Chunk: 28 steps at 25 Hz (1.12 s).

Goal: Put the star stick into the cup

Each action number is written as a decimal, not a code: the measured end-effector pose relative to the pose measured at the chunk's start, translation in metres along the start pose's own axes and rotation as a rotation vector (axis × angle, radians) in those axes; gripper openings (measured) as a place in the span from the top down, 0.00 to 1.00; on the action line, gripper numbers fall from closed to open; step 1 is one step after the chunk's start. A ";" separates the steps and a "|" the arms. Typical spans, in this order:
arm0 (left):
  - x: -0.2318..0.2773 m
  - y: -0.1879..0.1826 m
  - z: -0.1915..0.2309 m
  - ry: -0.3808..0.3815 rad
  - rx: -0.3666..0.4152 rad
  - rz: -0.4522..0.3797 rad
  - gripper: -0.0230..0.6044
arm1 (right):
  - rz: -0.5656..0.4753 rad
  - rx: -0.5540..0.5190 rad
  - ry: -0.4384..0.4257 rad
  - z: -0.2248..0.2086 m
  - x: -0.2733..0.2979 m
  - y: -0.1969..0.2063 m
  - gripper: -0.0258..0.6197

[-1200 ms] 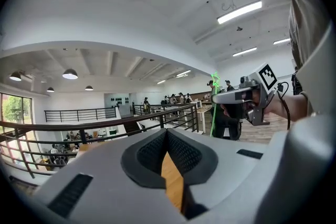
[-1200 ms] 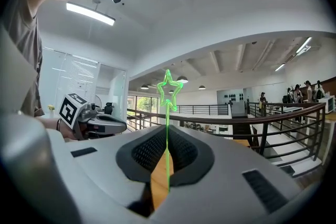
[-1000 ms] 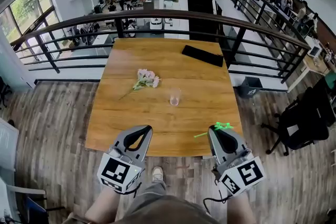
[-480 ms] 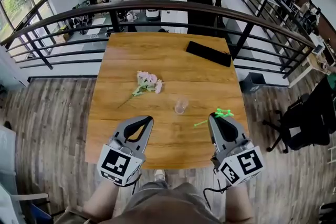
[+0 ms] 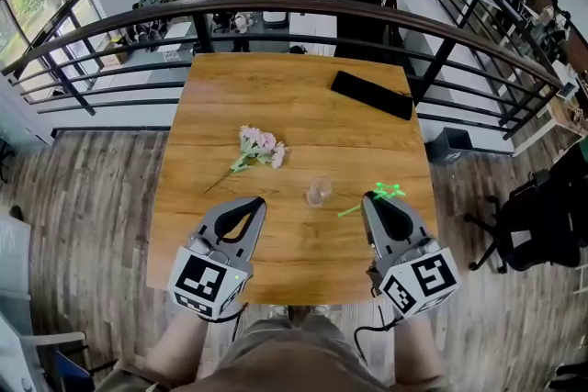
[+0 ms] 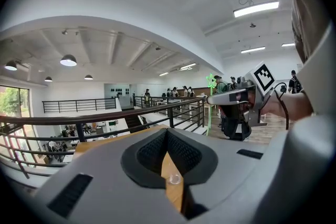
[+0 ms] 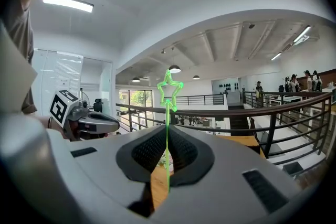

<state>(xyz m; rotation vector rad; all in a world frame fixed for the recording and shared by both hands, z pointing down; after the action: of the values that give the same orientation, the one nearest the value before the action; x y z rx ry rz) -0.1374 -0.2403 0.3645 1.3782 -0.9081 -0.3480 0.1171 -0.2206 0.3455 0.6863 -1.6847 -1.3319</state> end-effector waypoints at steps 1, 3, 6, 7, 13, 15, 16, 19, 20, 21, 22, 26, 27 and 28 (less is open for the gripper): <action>0.004 -0.002 0.001 -0.008 0.004 0.001 0.94 | -0.003 0.000 -0.007 -0.004 0.004 -0.001 0.91; 0.012 -0.006 0.003 -0.028 0.012 0.000 0.94 | -0.010 0.001 -0.020 -0.012 0.013 -0.004 0.91; 0.023 -0.013 0.010 -0.048 0.009 -0.010 0.94 | -0.015 -0.016 -0.037 -0.022 0.029 -0.010 0.91; 0.027 -0.015 0.012 -0.053 0.012 -0.012 0.94 | -0.015 -0.022 -0.042 -0.025 0.035 -0.012 0.91; 0.057 -0.013 0.022 -0.053 0.014 0.007 0.94 | 0.019 0.000 -0.066 -0.039 0.077 -0.004 0.91; 0.069 -0.007 0.022 -0.041 0.006 0.026 0.94 | 0.047 0.023 -0.069 -0.042 0.090 0.005 0.91; 0.074 -0.003 0.022 -0.035 0.001 0.037 0.94 | 0.063 0.027 -0.070 -0.043 0.097 0.010 0.91; 0.090 0.014 0.021 -0.017 -0.021 0.079 0.94 | 0.114 0.039 -0.074 -0.048 0.118 0.030 0.91; 0.095 0.020 0.021 -0.010 -0.031 0.094 0.94 | 0.131 0.045 -0.075 -0.049 0.124 0.037 0.91; 0.099 0.026 0.021 -0.001 -0.043 0.109 0.94 | 0.148 0.052 -0.075 -0.051 0.131 0.044 0.91; 0.104 0.033 0.021 0.007 -0.056 0.122 0.94 | 0.165 0.058 -0.075 -0.052 0.137 0.051 0.91; 0.120 0.060 0.024 0.024 -0.107 0.174 0.94 | 0.238 0.072 -0.074 -0.060 0.162 0.083 0.91; 0.123 0.066 0.025 0.026 -0.117 0.186 0.94 | 0.259 0.074 -0.076 -0.061 0.167 0.090 0.91; 0.125 0.072 0.025 0.028 -0.127 0.197 0.94 | 0.279 0.077 -0.078 -0.062 0.171 0.097 0.91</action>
<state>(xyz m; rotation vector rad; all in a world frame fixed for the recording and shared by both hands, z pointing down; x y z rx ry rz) -0.0973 -0.3297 0.4734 1.1636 -0.9733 -0.2313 0.0977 -0.3653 0.4913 0.4276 -1.8273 -1.1140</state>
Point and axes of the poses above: the fingertips, and each gripper's own axes: x forward along the fingers, z to its left, y out of its underside, the point moved 8 cm from there along -x, backward along the fingers, and after that the axes turned 7 degrees about z, right-handed, at the moved point
